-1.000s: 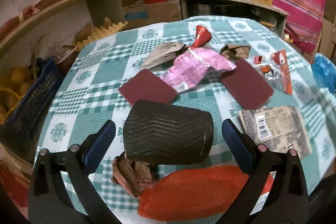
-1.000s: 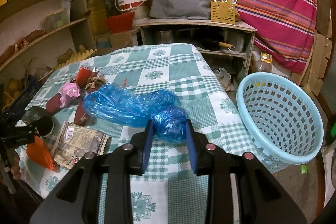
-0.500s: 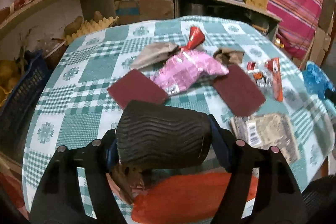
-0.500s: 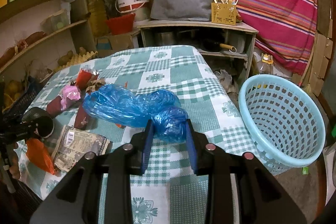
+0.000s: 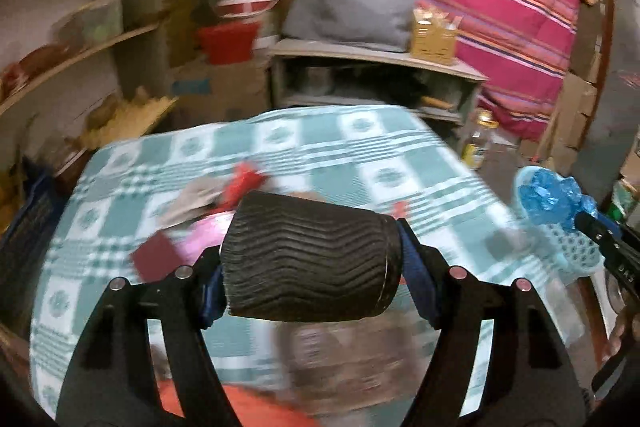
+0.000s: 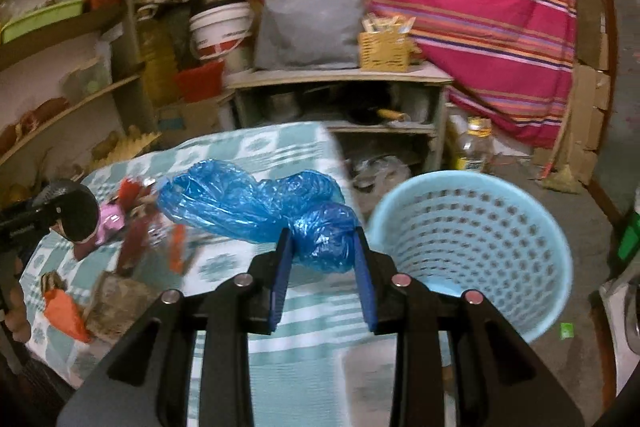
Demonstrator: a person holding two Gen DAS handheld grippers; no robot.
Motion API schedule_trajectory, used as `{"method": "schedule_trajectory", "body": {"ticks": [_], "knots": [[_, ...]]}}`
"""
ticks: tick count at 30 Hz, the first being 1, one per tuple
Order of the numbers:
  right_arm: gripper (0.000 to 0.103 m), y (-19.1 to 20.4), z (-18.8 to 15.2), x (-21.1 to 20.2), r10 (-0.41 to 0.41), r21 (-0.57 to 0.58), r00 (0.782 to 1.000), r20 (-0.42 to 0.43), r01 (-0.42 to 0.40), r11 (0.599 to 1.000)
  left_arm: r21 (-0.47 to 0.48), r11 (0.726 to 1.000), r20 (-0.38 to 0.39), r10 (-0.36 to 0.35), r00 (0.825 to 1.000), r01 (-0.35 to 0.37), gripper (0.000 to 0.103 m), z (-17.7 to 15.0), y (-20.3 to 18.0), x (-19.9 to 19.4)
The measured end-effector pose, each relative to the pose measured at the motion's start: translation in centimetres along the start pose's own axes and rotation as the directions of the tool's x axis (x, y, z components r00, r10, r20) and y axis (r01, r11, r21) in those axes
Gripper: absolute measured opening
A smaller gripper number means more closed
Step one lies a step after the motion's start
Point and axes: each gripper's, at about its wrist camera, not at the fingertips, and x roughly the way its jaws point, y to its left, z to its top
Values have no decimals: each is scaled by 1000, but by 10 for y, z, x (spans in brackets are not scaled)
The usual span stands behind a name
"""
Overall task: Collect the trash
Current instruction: 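Carry the black cylinder and blue bag over the blue basket with both tools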
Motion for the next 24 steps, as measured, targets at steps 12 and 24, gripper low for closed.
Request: {"method": "schedule_trajectory", "body": {"ticks": [12, 24], "knots": [[30, -111, 14, -21, -188, 46, 982, 0, 188, 981, 130, 965, 23, -232, 972, 227, 71, 18, -179, 22], [30, -183, 8, -3, -283, 111, 957, -66, 289, 951, 165, 952, -36, -257, 966, 260, 71, 14, -253, 63]]}}
